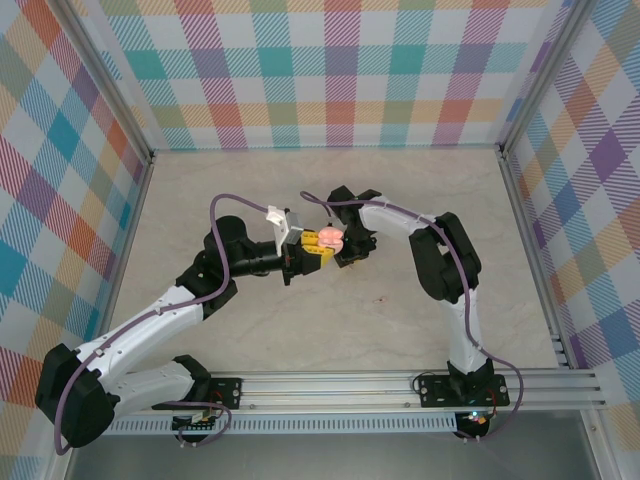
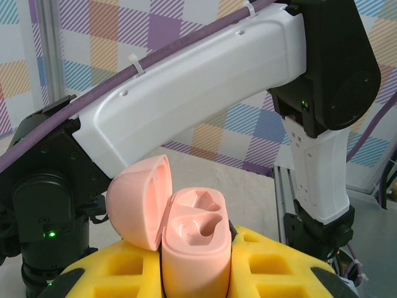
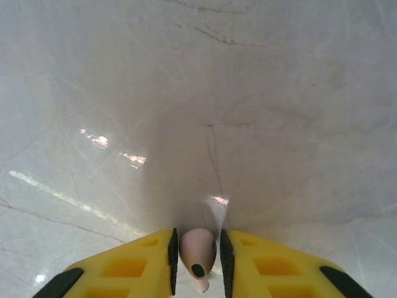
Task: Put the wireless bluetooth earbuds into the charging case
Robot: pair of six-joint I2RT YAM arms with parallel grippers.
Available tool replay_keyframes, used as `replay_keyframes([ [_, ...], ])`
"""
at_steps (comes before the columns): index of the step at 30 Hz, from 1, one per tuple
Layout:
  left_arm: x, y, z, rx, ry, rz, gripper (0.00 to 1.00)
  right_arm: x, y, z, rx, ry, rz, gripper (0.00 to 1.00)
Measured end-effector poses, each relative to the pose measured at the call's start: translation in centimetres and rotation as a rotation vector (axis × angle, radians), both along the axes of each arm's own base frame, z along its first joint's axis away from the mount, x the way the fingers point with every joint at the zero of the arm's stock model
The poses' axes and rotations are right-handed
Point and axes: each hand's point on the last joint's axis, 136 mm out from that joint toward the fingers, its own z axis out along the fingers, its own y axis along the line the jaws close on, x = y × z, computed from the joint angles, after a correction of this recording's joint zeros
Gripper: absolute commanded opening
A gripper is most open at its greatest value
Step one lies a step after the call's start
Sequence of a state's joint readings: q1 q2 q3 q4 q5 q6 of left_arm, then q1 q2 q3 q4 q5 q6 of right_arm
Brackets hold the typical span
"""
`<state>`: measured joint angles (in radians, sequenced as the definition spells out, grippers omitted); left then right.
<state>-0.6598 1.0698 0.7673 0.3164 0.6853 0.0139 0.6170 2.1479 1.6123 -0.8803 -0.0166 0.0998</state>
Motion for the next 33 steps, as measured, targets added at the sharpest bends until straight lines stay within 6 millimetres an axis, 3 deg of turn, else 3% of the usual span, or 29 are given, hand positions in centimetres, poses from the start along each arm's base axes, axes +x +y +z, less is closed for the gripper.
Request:
replay_keyframes([
  [9,0.2,0.0,0.0,0.002,0.001,0.011,0.19,0.5,-0.6,0.1,0.006,0.014,-0.108,0.18],
  [20,0.3,0.1,-0.4,0.007,0.006,0.018,0.2,2.2,-3.7,0.0,0.056,0.021,-0.35,0.23],
  [27,0.3,0.1,-0.4,0.007,0.006,0.022,0.2,2.2,-3.6,0.0,0.063,0.018,-0.309,0.35],
  [33,0.3,0.1,-0.4,0.007,0.006,0.022,0.2,2.1,-3.3,0.0,0.028,0.009,-0.212,0.35],
])
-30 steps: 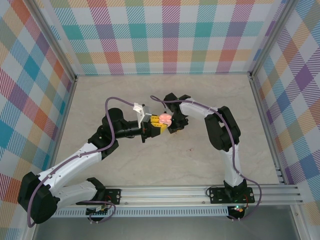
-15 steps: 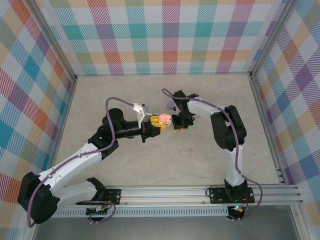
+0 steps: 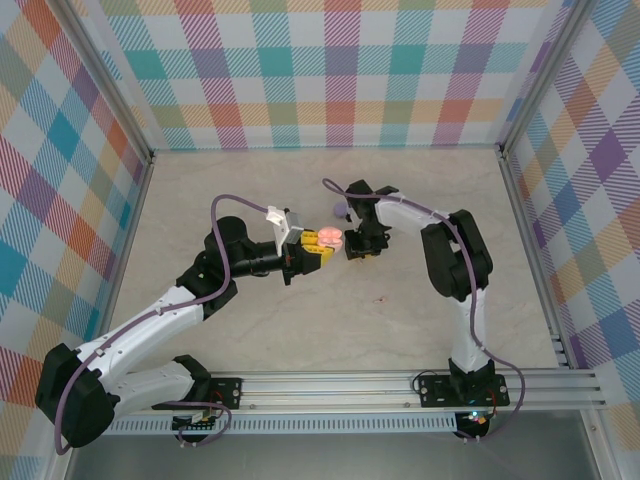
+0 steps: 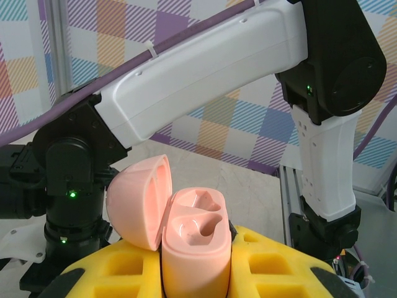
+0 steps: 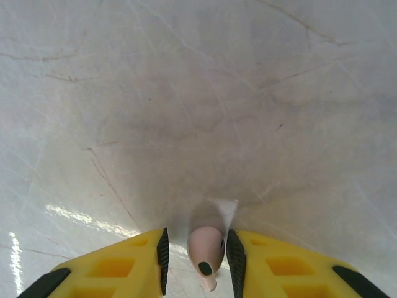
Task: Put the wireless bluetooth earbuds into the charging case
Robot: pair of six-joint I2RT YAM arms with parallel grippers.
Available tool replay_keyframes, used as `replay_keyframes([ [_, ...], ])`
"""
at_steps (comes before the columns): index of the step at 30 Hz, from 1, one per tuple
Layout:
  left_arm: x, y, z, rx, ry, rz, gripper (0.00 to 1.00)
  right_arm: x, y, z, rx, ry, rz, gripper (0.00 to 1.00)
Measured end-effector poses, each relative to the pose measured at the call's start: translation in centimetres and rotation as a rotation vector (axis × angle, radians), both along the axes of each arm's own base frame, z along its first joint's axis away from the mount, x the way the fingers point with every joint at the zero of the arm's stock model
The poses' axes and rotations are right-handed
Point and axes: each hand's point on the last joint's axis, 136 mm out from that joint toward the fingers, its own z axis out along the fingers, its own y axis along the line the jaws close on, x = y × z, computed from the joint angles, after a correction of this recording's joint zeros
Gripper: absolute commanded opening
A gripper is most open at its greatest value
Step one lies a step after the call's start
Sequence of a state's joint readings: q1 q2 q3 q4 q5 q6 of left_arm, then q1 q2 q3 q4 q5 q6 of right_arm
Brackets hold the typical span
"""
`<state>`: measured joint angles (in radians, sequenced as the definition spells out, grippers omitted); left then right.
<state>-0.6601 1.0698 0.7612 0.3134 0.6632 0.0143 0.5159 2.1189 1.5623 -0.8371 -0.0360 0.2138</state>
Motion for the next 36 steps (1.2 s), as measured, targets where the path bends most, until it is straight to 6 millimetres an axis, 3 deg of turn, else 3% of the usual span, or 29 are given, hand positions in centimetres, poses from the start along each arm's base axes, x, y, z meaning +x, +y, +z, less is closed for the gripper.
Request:
replay_keyframes([
  [16,-0.01,-0.01,0.0,0.0,0.0,0.0,0.2,-0.02,-0.12,-0.22,-0.117,0.009,0.125,0.35],
  [29,-0.02,0.01,-0.25,0.003,0.004,0.0,0.2,0.12,-0.33,-0.15,-0.14,0.033,0.115,0.2],
  [36,0.0,0.01,-0.35,0.004,0.006,0.001,0.2,0.15,-0.43,-0.05,-0.097,0.035,0.078,0.18],
])
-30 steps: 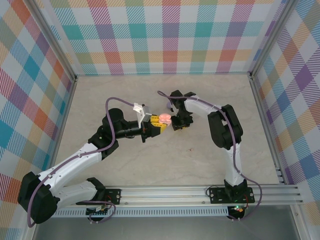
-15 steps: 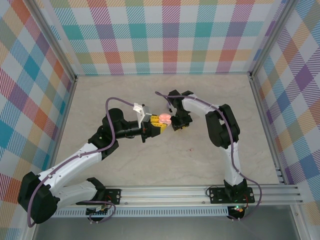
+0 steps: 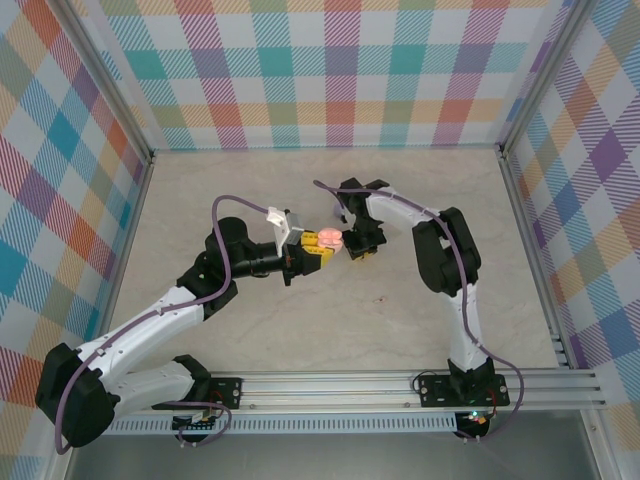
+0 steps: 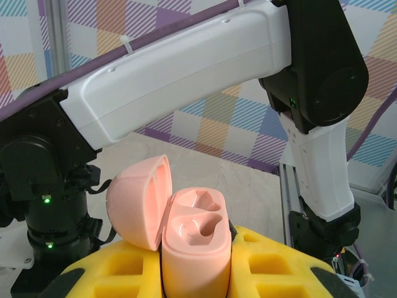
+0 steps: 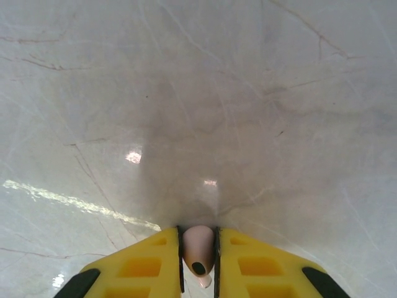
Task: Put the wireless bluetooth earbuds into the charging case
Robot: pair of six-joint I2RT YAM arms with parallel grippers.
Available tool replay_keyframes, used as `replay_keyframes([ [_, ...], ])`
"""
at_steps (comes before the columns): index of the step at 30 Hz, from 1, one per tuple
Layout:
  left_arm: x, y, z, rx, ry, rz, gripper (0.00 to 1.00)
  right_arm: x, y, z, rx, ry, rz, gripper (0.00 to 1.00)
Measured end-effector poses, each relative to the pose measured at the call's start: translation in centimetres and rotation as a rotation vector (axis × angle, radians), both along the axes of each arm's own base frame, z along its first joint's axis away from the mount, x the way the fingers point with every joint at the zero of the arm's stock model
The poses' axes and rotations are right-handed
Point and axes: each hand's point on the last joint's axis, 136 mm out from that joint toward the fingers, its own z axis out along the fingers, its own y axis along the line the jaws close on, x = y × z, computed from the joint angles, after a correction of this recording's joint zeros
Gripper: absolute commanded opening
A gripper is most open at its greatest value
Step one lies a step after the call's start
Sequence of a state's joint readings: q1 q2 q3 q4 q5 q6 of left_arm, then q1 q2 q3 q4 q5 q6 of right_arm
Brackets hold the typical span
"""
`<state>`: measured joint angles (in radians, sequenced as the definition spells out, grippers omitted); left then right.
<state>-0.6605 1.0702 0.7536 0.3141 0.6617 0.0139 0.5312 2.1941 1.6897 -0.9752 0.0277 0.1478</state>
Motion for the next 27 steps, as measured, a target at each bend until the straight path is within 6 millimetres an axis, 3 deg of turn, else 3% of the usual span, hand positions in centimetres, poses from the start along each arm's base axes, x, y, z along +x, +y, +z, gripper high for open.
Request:
replay_keyframes([
  [12,0.9,0.2,-1.2,0.006,0.03,0.054,0.2,-0.2,-1.1,1.3,0.224,-0.079,-0.123,0.16],
  [15,1.4,0.3,-1.7,0.006,0.045,0.081,0.19,-0.1,-1.2,3.8,0.31,-0.135,-0.156,0.16],
  [23,2.8,0.9,-2.1,-0.028,0.05,0.175,0.19,0.1,0.9,14.6,0.615,-0.373,-0.148,0.15],
  [27,3.6,1.3,-2.4,-0.045,0.055,0.229,0.19,-0.8,1.6,18.2,0.729,-0.433,-0.126,0.15],
])
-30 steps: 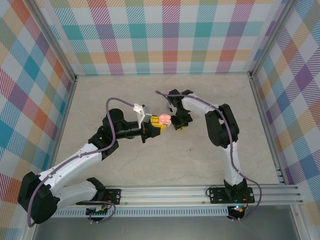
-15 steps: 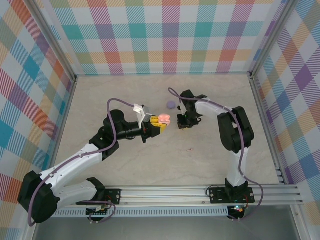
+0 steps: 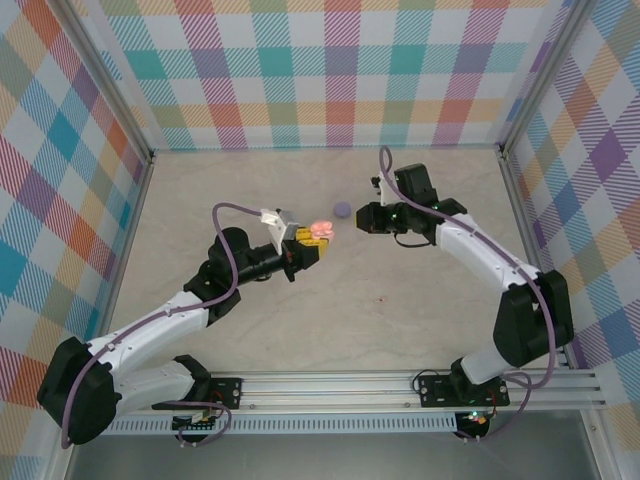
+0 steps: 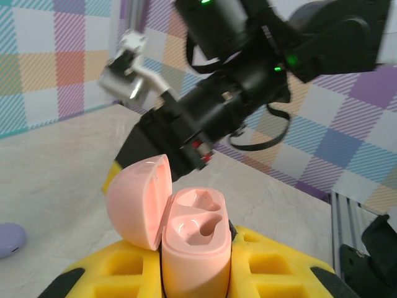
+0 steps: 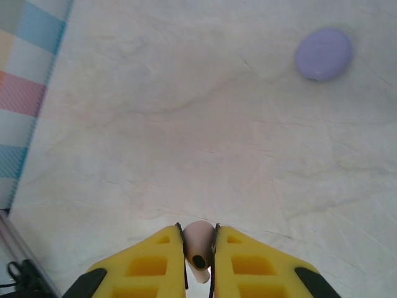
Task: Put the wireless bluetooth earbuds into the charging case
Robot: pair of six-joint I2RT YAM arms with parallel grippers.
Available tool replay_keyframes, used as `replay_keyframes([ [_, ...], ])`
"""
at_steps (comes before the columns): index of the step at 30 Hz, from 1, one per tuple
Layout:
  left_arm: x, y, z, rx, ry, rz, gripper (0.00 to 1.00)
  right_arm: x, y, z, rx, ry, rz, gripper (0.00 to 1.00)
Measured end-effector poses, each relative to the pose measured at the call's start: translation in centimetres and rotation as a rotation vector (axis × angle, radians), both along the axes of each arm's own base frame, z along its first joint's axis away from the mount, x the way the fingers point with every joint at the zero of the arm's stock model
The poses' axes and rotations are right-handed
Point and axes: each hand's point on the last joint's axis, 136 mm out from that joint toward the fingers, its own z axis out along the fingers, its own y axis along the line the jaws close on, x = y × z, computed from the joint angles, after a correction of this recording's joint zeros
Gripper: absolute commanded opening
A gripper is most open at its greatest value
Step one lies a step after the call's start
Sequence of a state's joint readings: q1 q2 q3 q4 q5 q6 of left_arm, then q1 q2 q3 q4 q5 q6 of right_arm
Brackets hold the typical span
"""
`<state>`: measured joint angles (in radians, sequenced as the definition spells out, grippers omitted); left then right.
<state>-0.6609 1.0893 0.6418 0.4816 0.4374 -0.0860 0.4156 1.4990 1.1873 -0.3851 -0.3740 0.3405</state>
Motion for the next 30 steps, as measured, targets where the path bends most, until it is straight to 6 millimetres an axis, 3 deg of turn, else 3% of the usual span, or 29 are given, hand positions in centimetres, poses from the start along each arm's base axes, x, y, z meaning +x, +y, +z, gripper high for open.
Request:
replay_keyframes([
  [11,0.8,0.3,1.3,-0.068,-0.076,0.046,0.18,-4.3,0.5,9.7,0.245,-0.243,0.097,0.17],
  [16,1.0,-0.2,1.2,-0.067,-0.125,0.028,0.17,-6.0,0.6,13.2,0.322,-0.353,0.142,0.18],
  [23,1.1,-0.9,1.3,-0.067,-0.188,0.001,0.16,-8.0,1.7,16.5,0.39,-0.473,0.214,0.17],
  [30,0.4,-1.8,2.4,-0.078,-0.246,-0.03,0.16,-9.5,3.2,17.7,0.423,-0.518,0.277,0.17],
])
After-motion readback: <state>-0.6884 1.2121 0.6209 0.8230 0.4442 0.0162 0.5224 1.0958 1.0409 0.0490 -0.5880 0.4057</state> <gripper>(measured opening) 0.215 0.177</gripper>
